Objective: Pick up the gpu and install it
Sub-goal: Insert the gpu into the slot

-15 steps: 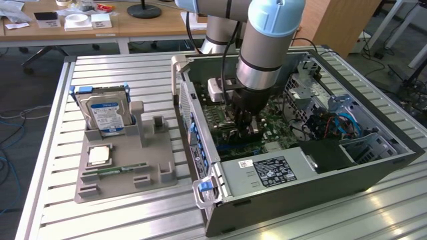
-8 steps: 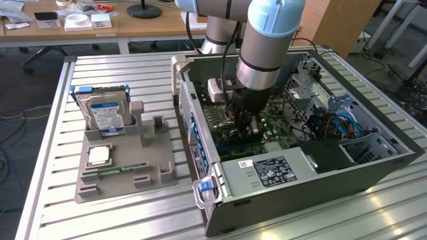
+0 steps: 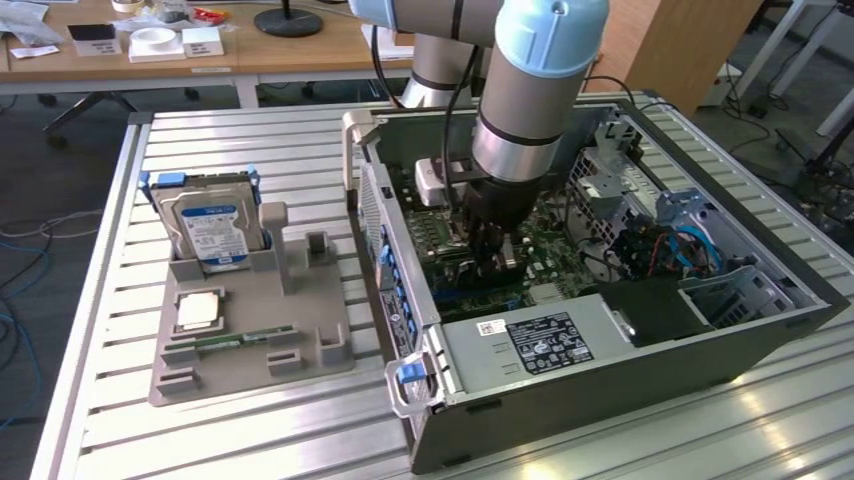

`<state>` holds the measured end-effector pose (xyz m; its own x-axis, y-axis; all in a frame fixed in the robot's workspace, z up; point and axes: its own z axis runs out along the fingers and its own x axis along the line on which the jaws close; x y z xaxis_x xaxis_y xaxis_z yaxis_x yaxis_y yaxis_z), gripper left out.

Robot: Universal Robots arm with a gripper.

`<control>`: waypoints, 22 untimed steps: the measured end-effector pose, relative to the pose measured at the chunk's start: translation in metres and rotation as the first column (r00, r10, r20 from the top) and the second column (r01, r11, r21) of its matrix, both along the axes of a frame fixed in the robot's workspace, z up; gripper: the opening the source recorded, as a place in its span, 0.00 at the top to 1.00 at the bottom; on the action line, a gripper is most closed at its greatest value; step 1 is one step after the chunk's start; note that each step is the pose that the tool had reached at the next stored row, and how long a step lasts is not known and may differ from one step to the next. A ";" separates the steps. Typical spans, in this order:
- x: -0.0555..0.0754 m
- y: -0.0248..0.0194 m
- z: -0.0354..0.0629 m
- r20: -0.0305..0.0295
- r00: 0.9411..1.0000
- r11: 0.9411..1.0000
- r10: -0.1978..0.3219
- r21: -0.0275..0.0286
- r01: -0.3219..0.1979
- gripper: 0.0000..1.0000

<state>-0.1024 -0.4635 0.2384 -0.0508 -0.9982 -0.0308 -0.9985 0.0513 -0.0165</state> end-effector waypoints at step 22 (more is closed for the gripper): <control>0.000 0.0001 -0.0025 0.001 1.000 1.000 0.000 0.001 0.000 0.73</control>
<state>-0.1025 -0.4634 0.2359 -0.0511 -0.9982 -0.0323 -0.9985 0.0517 -0.0169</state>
